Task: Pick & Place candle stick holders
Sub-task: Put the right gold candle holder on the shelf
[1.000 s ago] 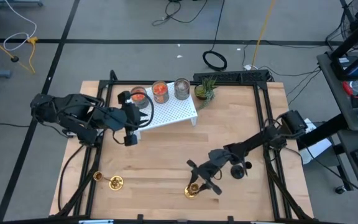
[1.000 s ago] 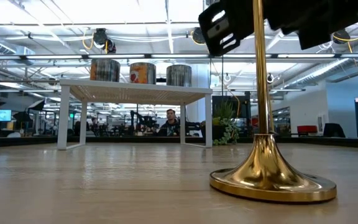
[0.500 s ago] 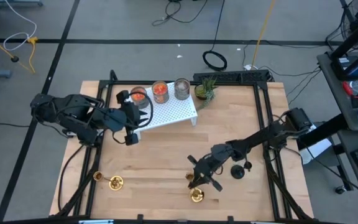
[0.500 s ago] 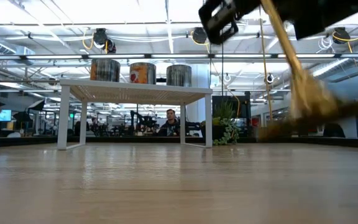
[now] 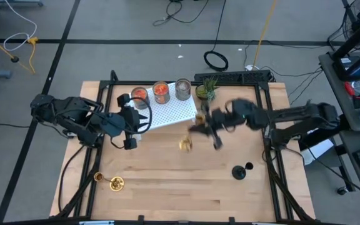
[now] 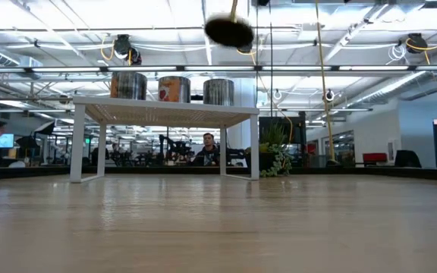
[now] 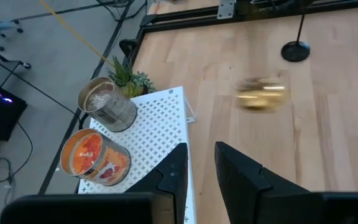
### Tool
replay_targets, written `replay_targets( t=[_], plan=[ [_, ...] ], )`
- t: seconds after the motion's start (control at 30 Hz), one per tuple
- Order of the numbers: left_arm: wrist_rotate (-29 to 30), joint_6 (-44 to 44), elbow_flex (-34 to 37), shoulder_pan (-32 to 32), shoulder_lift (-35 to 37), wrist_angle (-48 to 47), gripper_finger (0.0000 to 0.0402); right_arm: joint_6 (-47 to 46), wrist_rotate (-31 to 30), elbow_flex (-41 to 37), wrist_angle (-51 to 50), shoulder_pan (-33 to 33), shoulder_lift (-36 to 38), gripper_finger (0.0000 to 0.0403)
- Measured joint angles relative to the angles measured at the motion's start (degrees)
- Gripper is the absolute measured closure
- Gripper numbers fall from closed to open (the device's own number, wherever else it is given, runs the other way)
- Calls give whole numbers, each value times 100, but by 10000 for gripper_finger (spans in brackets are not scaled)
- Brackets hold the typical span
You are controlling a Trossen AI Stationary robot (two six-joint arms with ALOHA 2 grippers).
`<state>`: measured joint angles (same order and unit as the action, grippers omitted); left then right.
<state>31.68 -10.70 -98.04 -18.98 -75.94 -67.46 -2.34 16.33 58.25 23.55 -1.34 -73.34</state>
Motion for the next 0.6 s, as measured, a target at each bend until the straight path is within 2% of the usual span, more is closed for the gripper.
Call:
replay_targets(
  t=[0.1,0.17,0.4,0.6],
  plan=[
    [7,2,0,4,0,0,314,563,-526,628,-997,-435,-89,393],
    [62,2,0,4,0,0,314,762,-666,878,-1192,-697,-213,393],
    [90,2,0,4,0,-2,314,517,-743,785,-1126,-1493,-688,393],
    [89,0,0,4,0,-4,314,275,-726,705,-790,-1781,-1122,391]
  ],
)
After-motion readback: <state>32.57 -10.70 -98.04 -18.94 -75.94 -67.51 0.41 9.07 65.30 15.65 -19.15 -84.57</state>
